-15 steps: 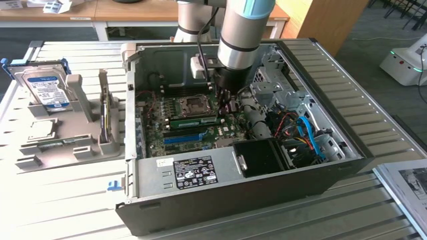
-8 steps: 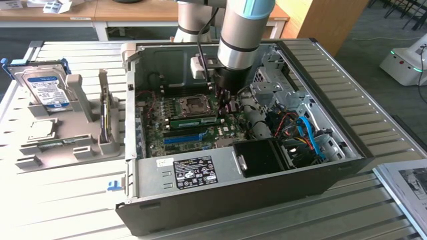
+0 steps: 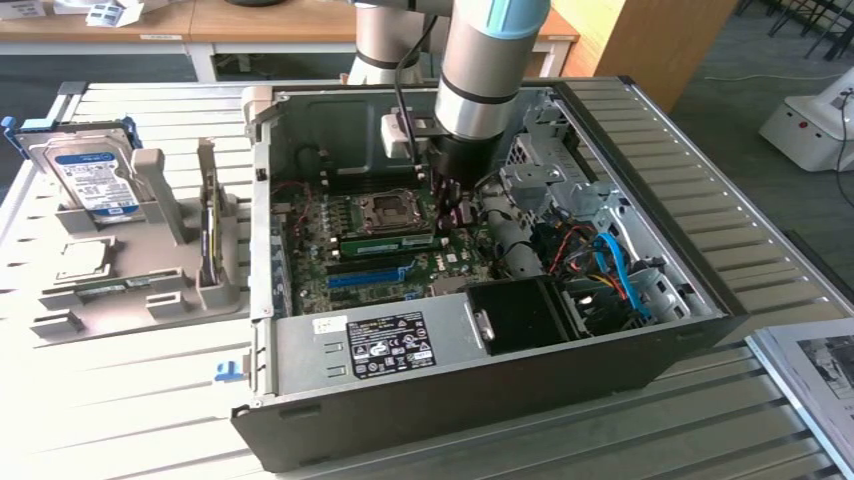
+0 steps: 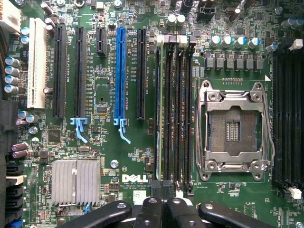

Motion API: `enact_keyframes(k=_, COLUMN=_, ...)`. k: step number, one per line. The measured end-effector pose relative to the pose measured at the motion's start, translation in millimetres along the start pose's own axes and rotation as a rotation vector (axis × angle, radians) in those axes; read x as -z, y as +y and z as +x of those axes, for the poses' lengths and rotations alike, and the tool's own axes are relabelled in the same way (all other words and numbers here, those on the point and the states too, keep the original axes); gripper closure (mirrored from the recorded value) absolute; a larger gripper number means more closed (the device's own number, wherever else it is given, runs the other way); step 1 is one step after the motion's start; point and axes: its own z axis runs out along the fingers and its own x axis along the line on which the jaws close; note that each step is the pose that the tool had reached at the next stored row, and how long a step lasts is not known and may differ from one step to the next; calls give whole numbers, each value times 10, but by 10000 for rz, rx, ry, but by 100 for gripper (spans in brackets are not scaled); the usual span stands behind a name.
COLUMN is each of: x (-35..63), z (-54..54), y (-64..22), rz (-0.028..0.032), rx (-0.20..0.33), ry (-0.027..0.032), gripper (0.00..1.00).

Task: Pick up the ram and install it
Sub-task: 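Press down the ram until it locks into place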

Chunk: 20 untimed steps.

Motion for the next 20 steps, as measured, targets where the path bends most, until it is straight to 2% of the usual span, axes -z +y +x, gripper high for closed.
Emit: enact_keyframes(k=20, x=-13, z=1, y=-1, rz=1, rx=0, ry=1, gripper=90)
